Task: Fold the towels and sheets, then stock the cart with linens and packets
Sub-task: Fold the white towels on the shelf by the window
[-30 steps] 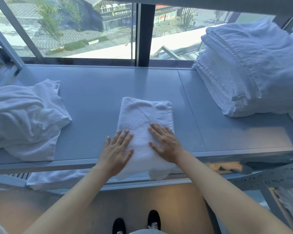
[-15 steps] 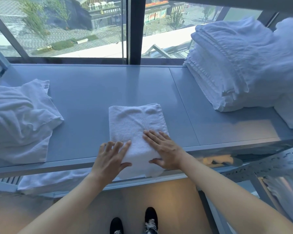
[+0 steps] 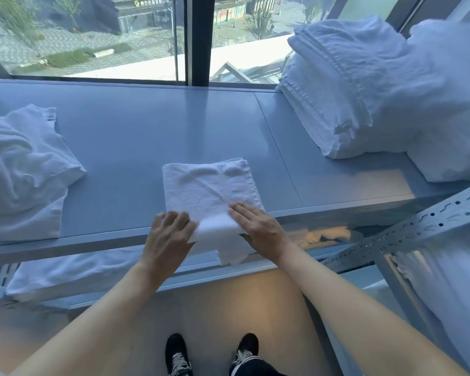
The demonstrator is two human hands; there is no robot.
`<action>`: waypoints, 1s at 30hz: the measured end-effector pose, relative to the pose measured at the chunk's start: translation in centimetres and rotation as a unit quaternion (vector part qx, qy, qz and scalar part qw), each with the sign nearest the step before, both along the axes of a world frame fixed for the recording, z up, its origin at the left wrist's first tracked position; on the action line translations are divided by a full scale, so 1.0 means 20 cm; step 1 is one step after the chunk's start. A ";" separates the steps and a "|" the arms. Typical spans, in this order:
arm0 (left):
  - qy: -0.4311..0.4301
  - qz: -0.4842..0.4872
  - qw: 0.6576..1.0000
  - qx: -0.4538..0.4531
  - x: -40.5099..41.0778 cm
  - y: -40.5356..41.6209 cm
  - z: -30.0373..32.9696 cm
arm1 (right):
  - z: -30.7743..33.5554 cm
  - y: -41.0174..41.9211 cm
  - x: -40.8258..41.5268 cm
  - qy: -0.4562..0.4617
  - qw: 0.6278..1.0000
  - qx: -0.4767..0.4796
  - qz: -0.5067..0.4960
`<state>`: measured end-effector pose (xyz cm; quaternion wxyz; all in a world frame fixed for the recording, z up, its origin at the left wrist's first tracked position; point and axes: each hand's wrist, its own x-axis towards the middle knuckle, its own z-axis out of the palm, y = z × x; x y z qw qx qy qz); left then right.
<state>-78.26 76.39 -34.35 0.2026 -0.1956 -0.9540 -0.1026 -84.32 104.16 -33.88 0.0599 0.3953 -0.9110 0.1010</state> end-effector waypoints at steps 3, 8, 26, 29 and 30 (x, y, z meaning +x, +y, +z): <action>-0.006 0.003 0.999 0.038 0.08 0.07 0.05 | 0.06 0.05 0.06 0.009 0.999 -0.024 -0.020; 0.006 0.023 0.996 0.082 0.21 0.28 0.12 | 0.14 0.25 0.15 0.029 0.999 -0.031 -0.030; -0.048 0.029 0.993 0.105 0.62 1.29 0.19 | 0.23 1.26 0.59 0.031 0.994 -0.090 -0.049; -0.049 0.047 0.992 0.103 0.60 1.23 0.24 | 0.24 1.19 0.55 0.027 0.994 -0.099 -0.034; -0.048 0.055 0.992 0.104 0.58 1.19 0.25 | 0.25 1.16 0.52 0.025 0.994 -0.098 -0.029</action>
